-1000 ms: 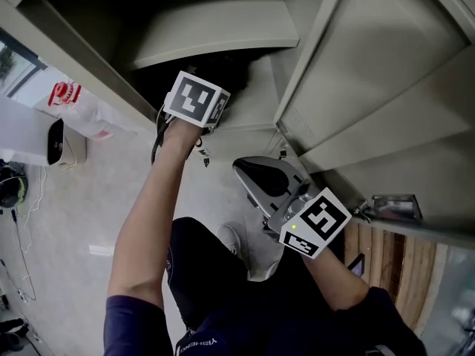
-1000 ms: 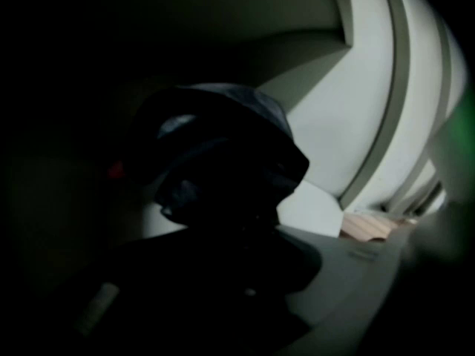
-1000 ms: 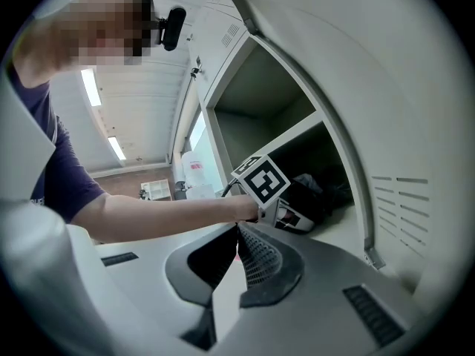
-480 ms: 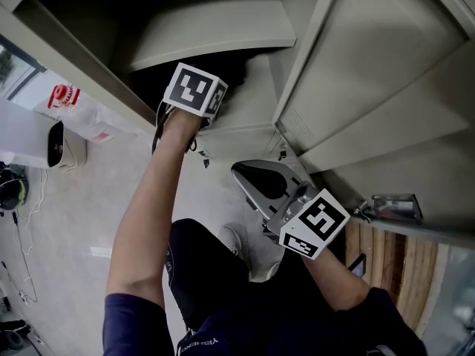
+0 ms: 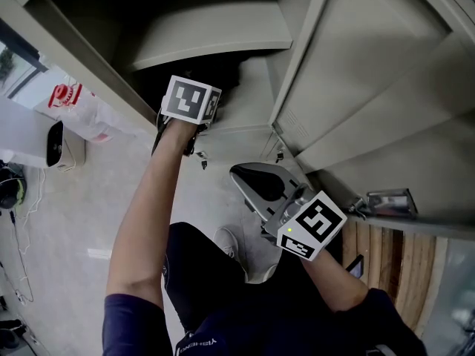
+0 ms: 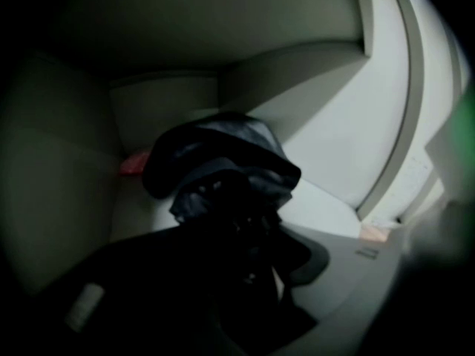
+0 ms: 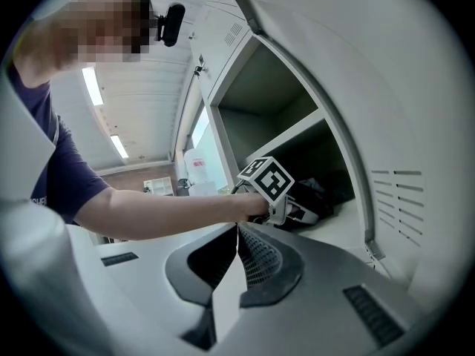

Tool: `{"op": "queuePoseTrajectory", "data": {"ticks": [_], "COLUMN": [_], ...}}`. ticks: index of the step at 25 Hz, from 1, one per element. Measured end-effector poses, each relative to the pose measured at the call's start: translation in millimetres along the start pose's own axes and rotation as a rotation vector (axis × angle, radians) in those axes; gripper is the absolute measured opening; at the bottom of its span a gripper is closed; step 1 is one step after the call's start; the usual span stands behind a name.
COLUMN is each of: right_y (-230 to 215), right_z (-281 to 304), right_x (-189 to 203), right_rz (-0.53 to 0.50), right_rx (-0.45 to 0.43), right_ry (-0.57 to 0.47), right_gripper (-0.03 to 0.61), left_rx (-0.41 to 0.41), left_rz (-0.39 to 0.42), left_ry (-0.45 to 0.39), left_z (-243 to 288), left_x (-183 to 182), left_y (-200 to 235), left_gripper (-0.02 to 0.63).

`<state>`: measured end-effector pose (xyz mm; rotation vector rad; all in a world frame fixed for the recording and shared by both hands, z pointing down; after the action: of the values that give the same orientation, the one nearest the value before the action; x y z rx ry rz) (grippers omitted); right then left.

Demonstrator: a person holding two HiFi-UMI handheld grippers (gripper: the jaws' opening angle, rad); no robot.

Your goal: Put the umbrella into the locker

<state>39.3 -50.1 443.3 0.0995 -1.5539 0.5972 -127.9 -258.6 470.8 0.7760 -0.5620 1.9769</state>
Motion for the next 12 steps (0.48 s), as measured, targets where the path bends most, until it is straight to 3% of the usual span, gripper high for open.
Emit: {"op": "queuePoseTrajectory", "data": {"ticks": [12], "right_y": [-2.8], "right_z": [-1.7], "right_x": [3.4], "right_rz": [0.012], "right_rx": [-0.008], "right_ry": [0.001], "right_gripper": [0.008], "left_rx": [0.040], "left_rz": [-0.017], "left_ry": [-0.019], "left_z": [1.5], "left_x": [6.0], "left_y": [-2.3], "left_gripper": [0.318]}}
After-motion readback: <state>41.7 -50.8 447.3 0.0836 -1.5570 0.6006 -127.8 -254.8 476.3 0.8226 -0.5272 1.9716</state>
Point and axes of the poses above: the fingertips, and each gripper's own axes: z forward along the fingers, y to its left, x out of its underside, the point moved 10 cm from there along -z, backward along the fingers, and after that the axes turned 4 degrees about -x, right-handed, at the moved point
